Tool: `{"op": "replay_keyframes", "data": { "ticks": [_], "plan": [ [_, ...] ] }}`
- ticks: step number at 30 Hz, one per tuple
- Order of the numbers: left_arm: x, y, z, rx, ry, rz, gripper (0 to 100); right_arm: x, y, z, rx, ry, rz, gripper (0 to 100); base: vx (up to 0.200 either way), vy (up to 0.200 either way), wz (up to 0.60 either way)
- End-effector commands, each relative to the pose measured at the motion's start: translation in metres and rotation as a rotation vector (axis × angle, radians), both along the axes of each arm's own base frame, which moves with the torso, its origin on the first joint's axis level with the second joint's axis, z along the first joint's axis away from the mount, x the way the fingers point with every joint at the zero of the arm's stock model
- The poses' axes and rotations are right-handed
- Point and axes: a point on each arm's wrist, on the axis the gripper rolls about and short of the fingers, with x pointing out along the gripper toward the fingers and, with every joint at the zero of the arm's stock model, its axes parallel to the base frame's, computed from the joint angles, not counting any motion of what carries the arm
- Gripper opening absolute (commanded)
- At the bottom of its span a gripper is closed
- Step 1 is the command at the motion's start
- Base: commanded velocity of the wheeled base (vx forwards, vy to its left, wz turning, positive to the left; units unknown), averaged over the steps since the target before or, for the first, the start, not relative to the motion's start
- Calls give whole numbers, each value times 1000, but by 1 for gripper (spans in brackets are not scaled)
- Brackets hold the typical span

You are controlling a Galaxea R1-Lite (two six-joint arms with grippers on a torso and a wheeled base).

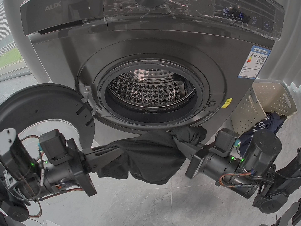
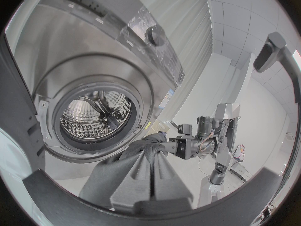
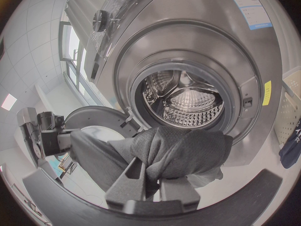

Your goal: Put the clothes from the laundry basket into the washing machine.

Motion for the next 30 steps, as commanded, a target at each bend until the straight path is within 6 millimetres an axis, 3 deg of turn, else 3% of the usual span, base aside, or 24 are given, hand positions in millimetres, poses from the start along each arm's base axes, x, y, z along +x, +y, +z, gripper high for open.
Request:
{"op": "replay_keyframes", "data": {
  "ticks": [1,5,11,17,22,23,30],
  "plan": [
    [-22,24,19,-79,-86,30,0,-8,-6,-11,-36,29,16,0,0,0,0],
    [-19,20,24,-93,-91,19,0,-7,-3,-11,-37,28,19,0,0,0,0],
    [-12,15,21,-78,-70,-22,0,-4,1,-31,-71,64,36,0,0,0,0],
    [-14,14,26,-93,-90,-33,0,-6,5,-38,-61,52,48,0,0,0,0],
    [-4,9,23,-82,-64,-72,0,0,10,-46,-82,44,44,0,0,0,0],
    [-1,7,21,-77,-46,-78,0,0,11,-48,-90,43,46,100,0,0,0],
    [4,7,2,-28,31,-77,0,11,17,-43,-41,-5,27,100,0,0,0]
  ]
}}
